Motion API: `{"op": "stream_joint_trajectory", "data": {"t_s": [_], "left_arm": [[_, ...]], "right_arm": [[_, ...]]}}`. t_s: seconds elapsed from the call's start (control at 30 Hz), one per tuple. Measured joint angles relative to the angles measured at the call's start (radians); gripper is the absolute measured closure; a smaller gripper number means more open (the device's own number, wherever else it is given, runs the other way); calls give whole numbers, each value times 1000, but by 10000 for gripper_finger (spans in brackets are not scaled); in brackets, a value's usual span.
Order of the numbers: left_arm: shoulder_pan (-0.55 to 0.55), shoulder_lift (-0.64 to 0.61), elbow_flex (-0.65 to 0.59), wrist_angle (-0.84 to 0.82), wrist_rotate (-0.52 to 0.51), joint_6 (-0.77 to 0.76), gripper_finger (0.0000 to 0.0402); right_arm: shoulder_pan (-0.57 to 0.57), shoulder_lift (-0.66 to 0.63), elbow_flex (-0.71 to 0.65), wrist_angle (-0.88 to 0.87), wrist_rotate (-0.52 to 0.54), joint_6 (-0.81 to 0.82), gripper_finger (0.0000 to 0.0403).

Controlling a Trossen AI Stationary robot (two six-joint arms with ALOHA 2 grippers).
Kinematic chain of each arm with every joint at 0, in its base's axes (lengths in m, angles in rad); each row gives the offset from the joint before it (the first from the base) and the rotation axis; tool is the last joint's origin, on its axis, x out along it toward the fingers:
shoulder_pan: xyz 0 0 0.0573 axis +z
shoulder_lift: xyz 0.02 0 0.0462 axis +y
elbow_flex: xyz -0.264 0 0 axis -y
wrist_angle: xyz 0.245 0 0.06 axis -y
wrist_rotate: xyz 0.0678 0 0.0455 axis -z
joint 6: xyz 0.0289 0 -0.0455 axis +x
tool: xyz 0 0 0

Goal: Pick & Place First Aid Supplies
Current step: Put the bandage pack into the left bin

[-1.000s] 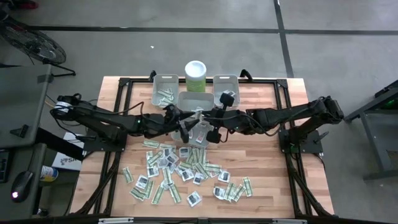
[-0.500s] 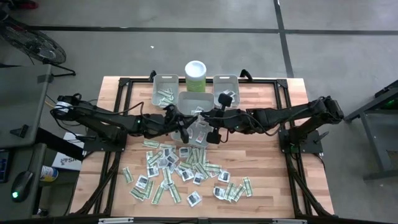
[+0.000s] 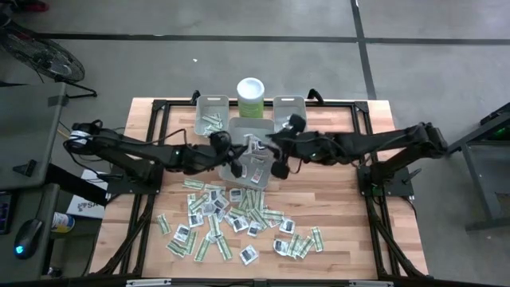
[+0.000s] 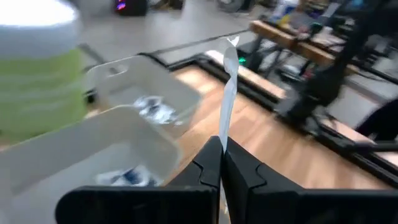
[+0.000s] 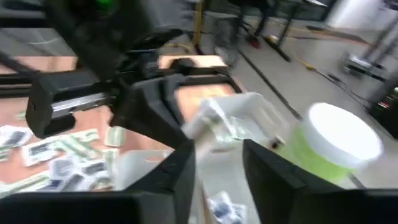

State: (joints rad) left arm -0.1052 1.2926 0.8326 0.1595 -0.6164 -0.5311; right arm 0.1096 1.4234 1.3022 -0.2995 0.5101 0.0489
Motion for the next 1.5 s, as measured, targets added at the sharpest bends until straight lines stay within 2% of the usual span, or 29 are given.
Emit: {"op": "stream_joint_trajectory", "data": {"t_s": [0.2,0.47,0.6,1.03,1.2,1.33,1.5], "left_arm": [[139,-55,0,-266,89,-148,401],[374,-97,0,-491,268,-193,401],[502,-86,0,-510,378,-151,401],[831,3,0,-534,639,-11,402],[904,65,0,-531,725,39,402],[942,96,0,-520,781,63,401],[954,113,0,-515,786,110,385]], "right_arm": [[-44,-91,0,-159,28,53,217],[-93,-159,0,-369,29,136,208],[-97,-159,-3,-445,28,180,208],[-97,-157,-42,-500,73,369,208],[-97,-157,-42,-505,132,447,208],[-103,-157,-42,-505,137,499,208],[-113,-157,-42,-512,134,568,208]]}}
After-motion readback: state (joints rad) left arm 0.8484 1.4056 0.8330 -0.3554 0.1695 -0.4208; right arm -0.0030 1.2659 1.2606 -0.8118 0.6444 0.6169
